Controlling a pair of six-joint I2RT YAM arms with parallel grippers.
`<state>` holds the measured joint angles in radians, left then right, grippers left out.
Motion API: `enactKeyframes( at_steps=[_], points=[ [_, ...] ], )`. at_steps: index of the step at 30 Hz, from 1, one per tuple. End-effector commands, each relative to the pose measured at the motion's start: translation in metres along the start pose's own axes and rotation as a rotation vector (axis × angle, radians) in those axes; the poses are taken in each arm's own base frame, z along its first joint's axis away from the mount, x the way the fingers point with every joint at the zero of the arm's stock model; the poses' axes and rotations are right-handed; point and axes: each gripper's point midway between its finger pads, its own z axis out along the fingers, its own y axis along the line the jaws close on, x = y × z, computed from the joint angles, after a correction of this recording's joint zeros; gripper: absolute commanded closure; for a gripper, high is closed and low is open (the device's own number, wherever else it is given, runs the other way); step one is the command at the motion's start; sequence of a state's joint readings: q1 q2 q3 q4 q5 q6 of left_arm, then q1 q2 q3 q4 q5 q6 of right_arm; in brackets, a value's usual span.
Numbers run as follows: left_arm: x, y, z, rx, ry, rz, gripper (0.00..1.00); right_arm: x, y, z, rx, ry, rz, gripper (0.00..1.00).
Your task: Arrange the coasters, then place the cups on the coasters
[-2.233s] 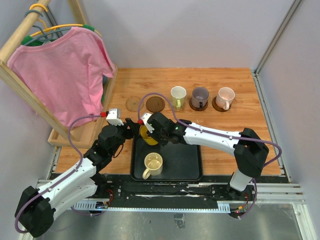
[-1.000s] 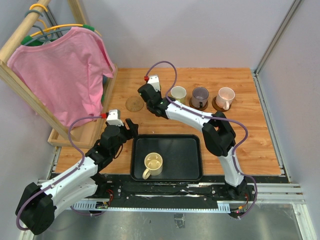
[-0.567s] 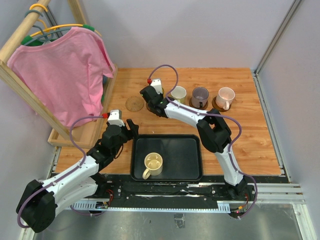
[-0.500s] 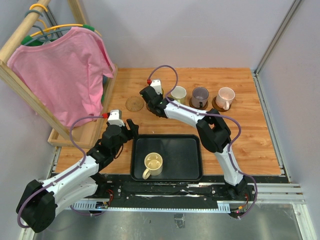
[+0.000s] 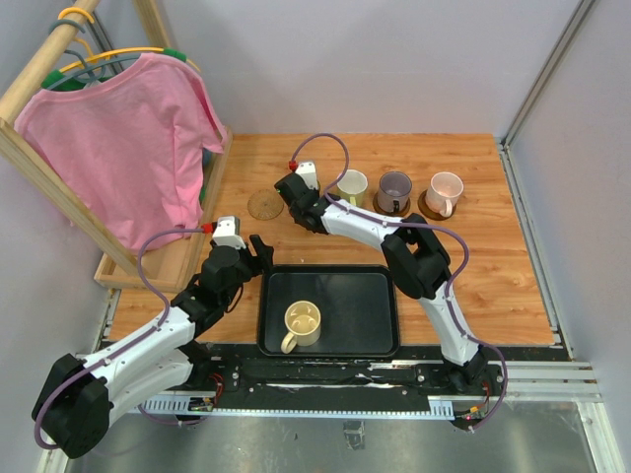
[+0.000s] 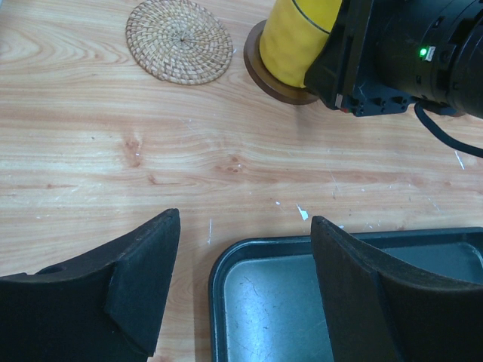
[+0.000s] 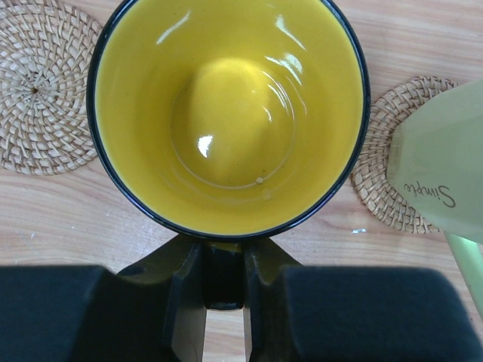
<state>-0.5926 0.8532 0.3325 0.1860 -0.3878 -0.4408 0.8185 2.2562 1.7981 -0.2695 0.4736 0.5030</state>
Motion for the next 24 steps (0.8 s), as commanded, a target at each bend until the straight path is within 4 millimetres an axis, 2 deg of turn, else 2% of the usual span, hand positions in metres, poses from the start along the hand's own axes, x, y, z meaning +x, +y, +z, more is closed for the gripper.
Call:
enactKeyframes(
  at_steps=[1,7,14,19,24],
  points=[
    [-0.002,0.000,0.001,0.001,-0.021,0.002,0.26,-0.037,0.000,-0.002,-0.011,-0.072,0.079,0.99],
    [-0.002,0.000,0.001,0.000,-0.021,0.002,0.26,-0.033,0.002,0.000,-0.022,-0.059,0.082,0.99],
    [-0.002,0.001,0.000,-0.002,-0.022,0.003,0.26,-0.025,0.010,-0.001,-0.070,-0.037,0.094,0.77],
    [-0.002,0.002,0.000,-0.005,-0.022,0.004,0.26,-0.021,0.008,-0.001,-0.068,-0.031,0.096,0.54],
    [-0.002,0.002,0.000,-0.007,-0.022,0.004,0.26,-0.018,0.004,-0.001,-0.051,-0.027,0.095,0.53]
  ],
)
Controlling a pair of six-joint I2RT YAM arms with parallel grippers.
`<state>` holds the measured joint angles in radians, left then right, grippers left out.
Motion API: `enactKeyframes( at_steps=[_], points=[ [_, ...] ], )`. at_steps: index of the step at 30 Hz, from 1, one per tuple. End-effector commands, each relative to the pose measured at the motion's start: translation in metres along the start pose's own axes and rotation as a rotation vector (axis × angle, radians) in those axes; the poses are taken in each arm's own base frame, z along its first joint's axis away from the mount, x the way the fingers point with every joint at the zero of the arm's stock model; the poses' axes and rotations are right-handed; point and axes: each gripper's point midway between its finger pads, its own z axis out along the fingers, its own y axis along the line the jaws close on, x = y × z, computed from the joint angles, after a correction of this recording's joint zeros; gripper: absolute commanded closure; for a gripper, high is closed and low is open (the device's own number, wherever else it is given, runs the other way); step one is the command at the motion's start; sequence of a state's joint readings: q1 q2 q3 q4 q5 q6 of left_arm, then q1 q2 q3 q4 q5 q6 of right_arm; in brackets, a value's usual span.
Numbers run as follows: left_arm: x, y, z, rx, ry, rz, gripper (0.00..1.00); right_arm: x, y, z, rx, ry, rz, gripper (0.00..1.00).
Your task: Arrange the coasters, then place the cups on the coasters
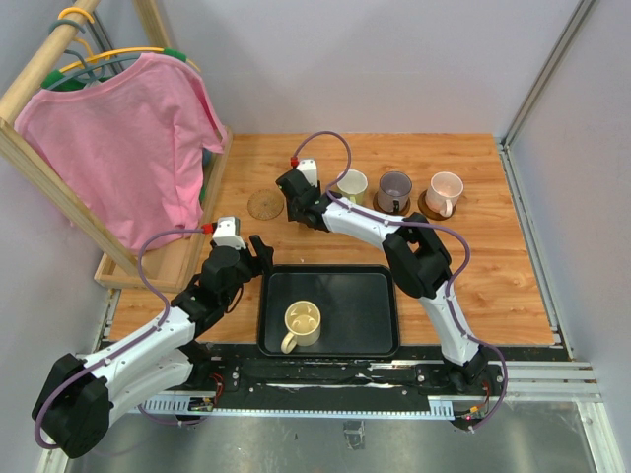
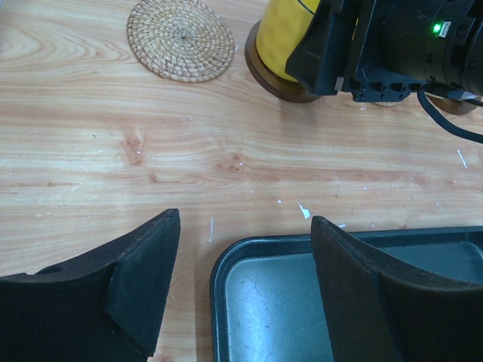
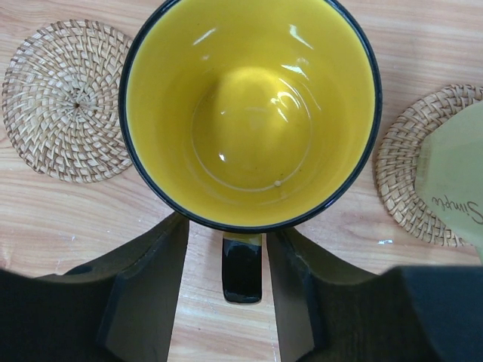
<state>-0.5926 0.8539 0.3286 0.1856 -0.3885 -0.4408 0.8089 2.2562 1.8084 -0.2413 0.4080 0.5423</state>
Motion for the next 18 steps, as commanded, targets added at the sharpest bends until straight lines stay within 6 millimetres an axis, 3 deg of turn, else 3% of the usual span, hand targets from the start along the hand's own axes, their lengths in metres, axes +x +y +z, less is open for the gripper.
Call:
enactKeyframes(
  at_steps=[1,12,18],
  points=[
    [-0.005,0.000,0.000,-0.002,-0.028,0.000,0.26,-0.010,-0.008,-0.001,0.022,-0.026,0.031,0.54],
    [-0.002,-0.001,0.000,0.007,-0.019,0.000,0.26,-0.006,-0.020,-0.004,0.068,-0.029,0.042,0.65],
    [-0.001,-0.002,0.000,0.013,-0.014,-0.001,0.26,-0.003,-0.021,-0.006,0.067,-0.027,0.043,0.64]
  ],
)
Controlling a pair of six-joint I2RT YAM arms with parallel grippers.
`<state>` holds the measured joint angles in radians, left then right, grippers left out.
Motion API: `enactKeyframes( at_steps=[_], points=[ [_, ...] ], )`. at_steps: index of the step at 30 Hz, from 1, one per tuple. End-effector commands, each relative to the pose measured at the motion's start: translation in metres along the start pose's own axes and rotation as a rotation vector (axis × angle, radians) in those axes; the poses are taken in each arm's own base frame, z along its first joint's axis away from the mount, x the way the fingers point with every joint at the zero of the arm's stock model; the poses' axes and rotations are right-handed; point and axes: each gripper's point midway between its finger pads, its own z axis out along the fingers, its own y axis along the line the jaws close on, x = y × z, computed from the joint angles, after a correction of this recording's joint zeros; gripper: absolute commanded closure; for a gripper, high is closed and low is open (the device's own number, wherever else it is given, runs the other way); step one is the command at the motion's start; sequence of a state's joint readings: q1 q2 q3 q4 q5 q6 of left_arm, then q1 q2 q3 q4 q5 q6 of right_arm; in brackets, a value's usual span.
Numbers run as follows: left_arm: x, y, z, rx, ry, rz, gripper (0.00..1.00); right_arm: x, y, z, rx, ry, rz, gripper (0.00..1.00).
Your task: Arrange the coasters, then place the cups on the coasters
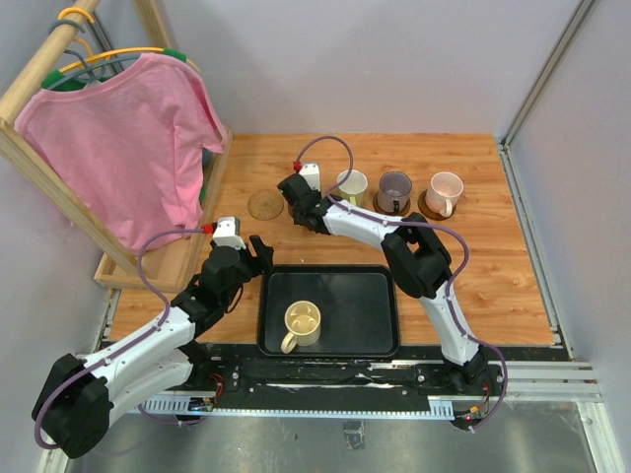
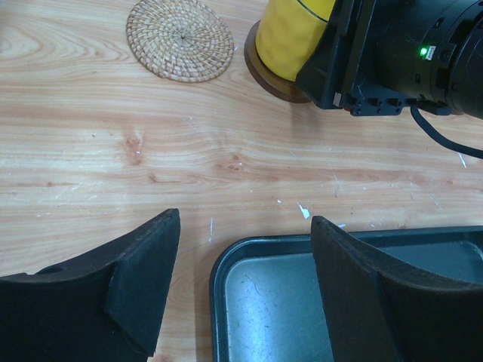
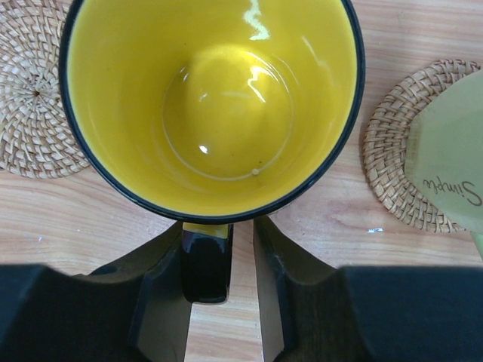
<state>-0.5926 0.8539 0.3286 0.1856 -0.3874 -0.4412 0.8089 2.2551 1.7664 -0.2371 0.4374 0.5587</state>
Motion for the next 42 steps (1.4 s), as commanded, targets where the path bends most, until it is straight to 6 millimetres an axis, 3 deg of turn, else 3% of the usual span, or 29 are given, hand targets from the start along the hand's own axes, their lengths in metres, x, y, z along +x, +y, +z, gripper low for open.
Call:
enactKeyframes(
  at_steps=[1,10,17,42],
  points=[
    [-0.002,-0.002,0.000,0.013,-0.016,-0.001,0.26,-0.017,-0.010,-0.010,0.022,-0.042,0.043,0.63],
    [-0.005,-0.003,-0.002,0.014,-0.024,-0.008,0.26,-0.014,-0.010,-0.023,-0.003,-0.048,0.037,0.43],
    [-0.007,-0.003,-0.006,0.020,-0.025,-0.017,0.26,-0.011,0.000,-0.040,-0.069,-0.048,0.040,0.43],
    [-0.002,0.000,-0.011,0.018,-0.013,-0.039,0.26,-0.011,0.035,-0.047,-0.178,-0.036,-0.006,0.44]
  ],
)
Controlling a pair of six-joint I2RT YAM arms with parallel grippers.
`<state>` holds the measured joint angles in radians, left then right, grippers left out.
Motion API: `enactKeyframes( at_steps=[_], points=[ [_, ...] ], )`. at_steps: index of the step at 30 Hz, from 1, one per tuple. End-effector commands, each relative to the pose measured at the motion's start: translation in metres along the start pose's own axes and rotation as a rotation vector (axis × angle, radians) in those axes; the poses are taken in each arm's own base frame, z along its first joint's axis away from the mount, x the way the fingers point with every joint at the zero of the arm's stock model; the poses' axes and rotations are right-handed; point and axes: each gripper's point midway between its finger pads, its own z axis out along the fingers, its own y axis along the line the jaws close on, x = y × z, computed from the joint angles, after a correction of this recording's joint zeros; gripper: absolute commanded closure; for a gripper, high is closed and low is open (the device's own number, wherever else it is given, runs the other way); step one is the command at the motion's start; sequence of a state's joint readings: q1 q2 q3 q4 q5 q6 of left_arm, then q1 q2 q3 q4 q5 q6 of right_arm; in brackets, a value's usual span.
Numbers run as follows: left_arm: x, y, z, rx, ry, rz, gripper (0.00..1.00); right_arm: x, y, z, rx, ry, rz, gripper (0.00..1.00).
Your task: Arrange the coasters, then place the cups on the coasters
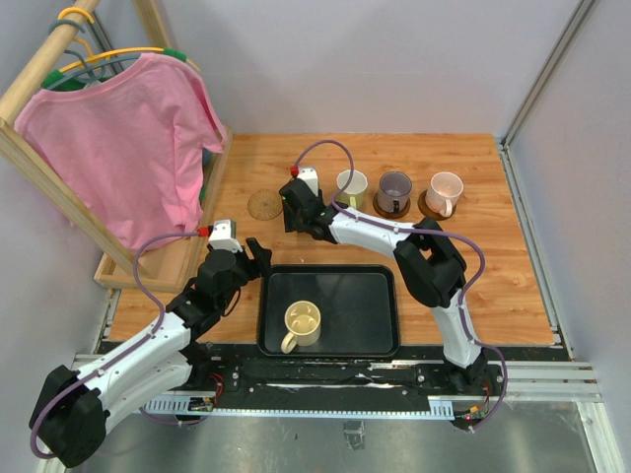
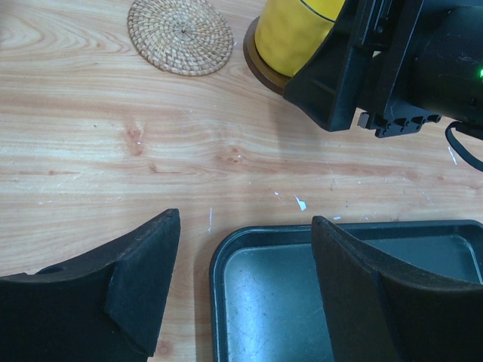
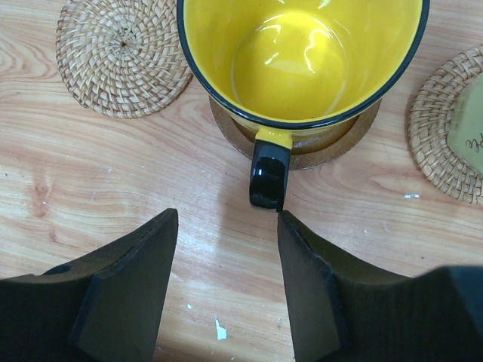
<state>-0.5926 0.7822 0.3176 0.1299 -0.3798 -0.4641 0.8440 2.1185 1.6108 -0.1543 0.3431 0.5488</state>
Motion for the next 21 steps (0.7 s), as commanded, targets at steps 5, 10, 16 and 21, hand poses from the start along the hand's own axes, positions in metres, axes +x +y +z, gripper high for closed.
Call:
enactKeyframes(
  at_steps=[5,10,16,21],
  points=[
    [-0.0012,-0.0013,-0.0017,0.008,-0.012,-0.013,0.26,-0.0161,0.0192,-0.0057,-0.046,-0.035,-0.014,0.44],
    [-0.0004,-0.0008,-0.0019,0.008,-0.011,-0.012,0.26,-0.0171,0.0214,-0.0052,-0.050,-0.037,-0.023,0.44],
    [-0.0020,-0.0013,-0.0022,0.009,-0.016,-0.014,0.26,-0.0156,0.0231,-0.0049,-0.057,-0.031,-0.024,0.44],
    [-0.0013,-0.0012,-0.0025,0.010,-0.012,-0.015,0.26,-0.0135,0.0229,-0.0060,-0.053,-0.028,-0.029,0.44]
  ],
)
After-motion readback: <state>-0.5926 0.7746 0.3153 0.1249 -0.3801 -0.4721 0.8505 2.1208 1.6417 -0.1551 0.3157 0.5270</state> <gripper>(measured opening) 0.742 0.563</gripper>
